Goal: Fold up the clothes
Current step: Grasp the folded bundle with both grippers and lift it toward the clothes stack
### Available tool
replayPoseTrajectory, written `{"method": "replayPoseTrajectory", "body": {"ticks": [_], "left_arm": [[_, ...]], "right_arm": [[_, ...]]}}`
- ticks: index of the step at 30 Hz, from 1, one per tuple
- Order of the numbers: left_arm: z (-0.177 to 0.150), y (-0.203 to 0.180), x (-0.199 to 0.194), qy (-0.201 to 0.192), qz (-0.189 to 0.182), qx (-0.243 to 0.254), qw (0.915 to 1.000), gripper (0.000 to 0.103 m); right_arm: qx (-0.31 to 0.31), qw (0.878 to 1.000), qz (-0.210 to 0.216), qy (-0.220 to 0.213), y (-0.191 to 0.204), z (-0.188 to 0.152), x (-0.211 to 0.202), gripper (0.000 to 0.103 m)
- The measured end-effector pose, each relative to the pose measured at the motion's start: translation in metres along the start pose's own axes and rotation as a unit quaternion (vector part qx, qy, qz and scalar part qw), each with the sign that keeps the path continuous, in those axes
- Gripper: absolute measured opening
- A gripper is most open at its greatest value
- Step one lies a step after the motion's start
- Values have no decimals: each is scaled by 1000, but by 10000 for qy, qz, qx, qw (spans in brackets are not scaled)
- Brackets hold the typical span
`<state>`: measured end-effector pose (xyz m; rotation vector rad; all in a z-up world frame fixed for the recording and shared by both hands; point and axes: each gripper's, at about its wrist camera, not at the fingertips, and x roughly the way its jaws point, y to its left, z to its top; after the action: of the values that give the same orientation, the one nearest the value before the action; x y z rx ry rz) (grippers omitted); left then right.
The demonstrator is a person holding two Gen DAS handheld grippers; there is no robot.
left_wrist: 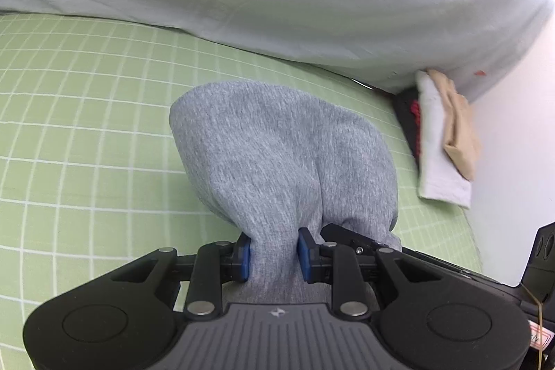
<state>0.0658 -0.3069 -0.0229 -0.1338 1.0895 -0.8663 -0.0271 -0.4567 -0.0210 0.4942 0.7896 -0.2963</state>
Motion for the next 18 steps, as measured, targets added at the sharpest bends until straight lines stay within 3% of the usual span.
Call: {"method": "replayPoseTrajectory", "body": {"ticks": [3,7,10,18], "left_arm": [[-7,-31,-3,4,-214,432,9988,27],[-20,-82,10,-93,-385,873,9954,27],[-33,-127,30,-84,-416,934,9947,27],[-57,-293,111,-420,-359,783,9954,27]], "right_arm": [[133,9994,-256,-184,-8,-6,-28,28],[431,9966,-408,-567,-47,-14,-62,28],[543,9951,-472,-675,-92,-16,-86,28],[-210,9959,-403,-783,-251,23,-143,28]]}}
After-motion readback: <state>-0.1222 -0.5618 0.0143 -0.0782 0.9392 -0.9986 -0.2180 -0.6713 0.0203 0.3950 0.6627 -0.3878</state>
